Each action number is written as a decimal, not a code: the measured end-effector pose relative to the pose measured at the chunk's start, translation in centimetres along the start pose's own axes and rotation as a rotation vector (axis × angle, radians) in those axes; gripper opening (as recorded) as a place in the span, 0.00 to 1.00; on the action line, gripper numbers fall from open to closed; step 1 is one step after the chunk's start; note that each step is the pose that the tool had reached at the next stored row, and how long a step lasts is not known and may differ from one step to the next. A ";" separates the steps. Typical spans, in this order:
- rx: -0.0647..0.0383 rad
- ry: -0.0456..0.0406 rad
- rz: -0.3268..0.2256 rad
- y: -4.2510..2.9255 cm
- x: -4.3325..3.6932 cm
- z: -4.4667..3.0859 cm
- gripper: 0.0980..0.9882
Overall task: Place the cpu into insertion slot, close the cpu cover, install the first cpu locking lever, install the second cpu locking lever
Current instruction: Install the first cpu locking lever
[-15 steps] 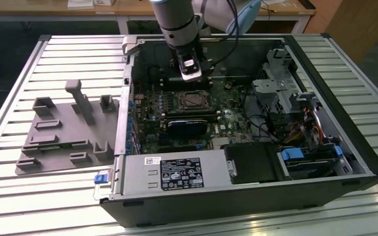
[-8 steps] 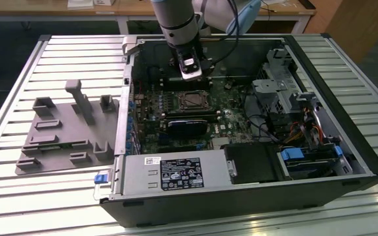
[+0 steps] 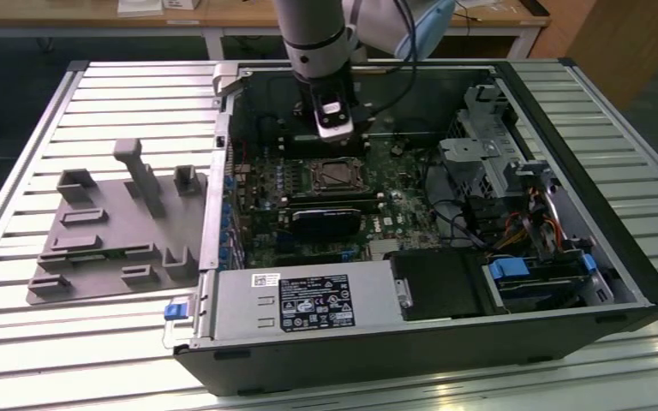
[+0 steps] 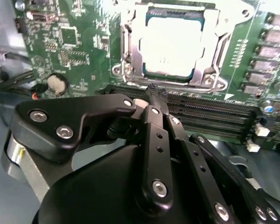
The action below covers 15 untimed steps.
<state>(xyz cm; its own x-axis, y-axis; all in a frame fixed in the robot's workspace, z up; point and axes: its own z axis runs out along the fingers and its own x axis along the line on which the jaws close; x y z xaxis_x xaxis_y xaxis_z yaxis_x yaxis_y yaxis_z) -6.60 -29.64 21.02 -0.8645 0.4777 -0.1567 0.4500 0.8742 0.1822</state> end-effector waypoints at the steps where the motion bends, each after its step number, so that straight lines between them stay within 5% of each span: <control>1: 0.009 0.0030 -0.001 -0.03 -0.09 0.01 0.00; 9: 0.041 0.0129 -0.004 -1.11 -0.86 -0.07 0.00; 15: 0.050 0.0175 -0.005 -2.40 -1.58 -0.18 0.00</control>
<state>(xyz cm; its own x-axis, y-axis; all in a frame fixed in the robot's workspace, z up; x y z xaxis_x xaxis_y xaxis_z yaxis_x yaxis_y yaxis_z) -6.35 -32.52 21.01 -0.8703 0.4721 -0.1404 0.4560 0.8801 0.1324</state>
